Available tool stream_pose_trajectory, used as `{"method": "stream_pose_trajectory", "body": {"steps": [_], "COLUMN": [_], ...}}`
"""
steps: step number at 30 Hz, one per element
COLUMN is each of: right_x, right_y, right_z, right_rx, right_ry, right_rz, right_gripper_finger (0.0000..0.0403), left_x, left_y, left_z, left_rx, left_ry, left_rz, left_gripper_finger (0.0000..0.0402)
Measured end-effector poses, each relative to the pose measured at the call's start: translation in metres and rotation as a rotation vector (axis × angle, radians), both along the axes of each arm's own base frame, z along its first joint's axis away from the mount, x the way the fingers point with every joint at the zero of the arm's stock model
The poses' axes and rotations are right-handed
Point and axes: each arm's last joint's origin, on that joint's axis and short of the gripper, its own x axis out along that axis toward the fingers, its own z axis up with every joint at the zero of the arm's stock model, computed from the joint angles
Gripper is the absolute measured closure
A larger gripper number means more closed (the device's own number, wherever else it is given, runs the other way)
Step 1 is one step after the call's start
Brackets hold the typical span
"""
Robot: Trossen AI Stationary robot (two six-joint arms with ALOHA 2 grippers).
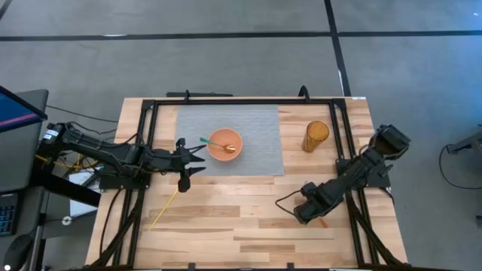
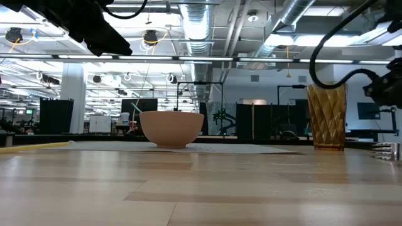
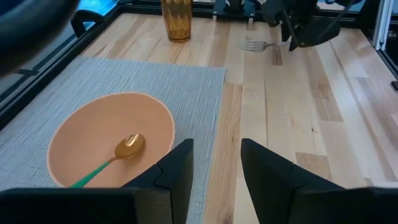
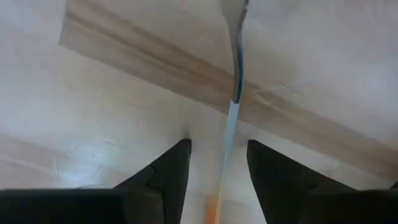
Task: Pick & Place Utensil
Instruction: Put the orange fork into the orange bowl
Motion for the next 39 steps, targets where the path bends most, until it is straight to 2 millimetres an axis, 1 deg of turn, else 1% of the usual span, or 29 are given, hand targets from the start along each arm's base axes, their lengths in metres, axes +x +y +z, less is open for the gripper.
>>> {"method": "stream_pose_trajectory", "body": {"steps": [2, 4, 6, 8, 10, 12, 14, 16, 18, 21, 23, 26, 29, 33, 37, 39], "right_x": [0.000, 0.001, 0.003, 0.005, 0.008, 0.010, 0.013, 0.019, 0.030, 0.046, 0.062, 0.084, 0.107, 0.135, 0.162, 0.173], "right_y": [0.000, 0.000, -0.001, -0.002, -0.005, -0.008, -0.009, -0.008, -0.005, -0.003, -0.003, -0.006, -0.018, -0.048, -0.088, -0.106], "right_z": [-0.003, -0.003, -0.003, 0.000, 0.004, 0.013, 0.025, 0.038, 0.057, 0.085, 0.102, 0.123, 0.142, 0.160, 0.167, 0.164], "right_rx": [-0.013, -0.008, 0.003, 0.029, 0.044, 0.037, 0.019, -0.043, -0.132, -0.317, -0.437, -0.611, -0.812, -0.983, -1.058, -1.077], "right_ry": [0.007, -0.002, -0.016, -0.039, -0.054, -0.072, -0.093, -0.160, -0.251, -0.395, -0.471, -0.470, -0.398, -0.193, -0.023, 0.070], "right_rz": [0.014, 0.053, 0.092, 0.130, 0.127, 0.111, 0.128, 0.209, 0.303, 0.442, 0.543, 0.773, 0.962, 1.171, 1.314, 1.400], "right_gripper_finger": [0.0255, 0.0274, 0.0306, 0.0348, 0.0386, 0.0391, 0.0389, 0.0395, 0.0398, 0.0395, 0.0398, 0.0399, 0.0398, 0.0400, 0.0398, 0.0397], "left_x": [0.000, 0.000, 0.000, 0.000, 0.000, 0.000, 0.000, 0.000, 0.000, 0.000, 0.000, 0.000, 0.001, 0.001, 0.001, 0.001], "left_y": [0.000, 0.000, 0.000, 0.000, 0.000, 0.000, 0.000, 0.000, 0.000, 0.000, 0.000, 0.000, 0.000, 0.000, 0.000, 0.000], "left_z": [0.000, 0.000, 0.000, 0.000, 0.000, 0.000, 0.000, 0.001, 0.001, 0.001, 0.001, 0.001, 0.001, 0.002, 0.002, 0.002], "left_rx": [-0.005, -0.008, -0.011, -0.011, -0.011, -0.011, -0.012, -0.012, -0.012, -0.012, -0.012, -0.012, -0.011, -0.012, -0.013, -0.013], "left_ry": [-0.001, -0.001, -0.002, -0.002, -0.003, -0.003, -0.006, -0.007, -0.007, -0.009, -0.009, -0.009, -0.012, -0.020, -0.024, -0.025], "left_rz": [0.002, 0.002, 0.004, 0.005, 0.004, 0.005, 0.005, 0.005, 0.005, 0.005, 0.007, 0.007, 0.007, 0.006, 0.006, 0.006], "left_gripper_finger": [0.0266, 0.0266, 0.0266, 0.0266, 0.0266, 0.0266, 0.0266, 0.0266, 0.0266, 0.0266, 0.0266, 0.0266, 0.0266, 0.0266, 0.0266, 0.0266]}}
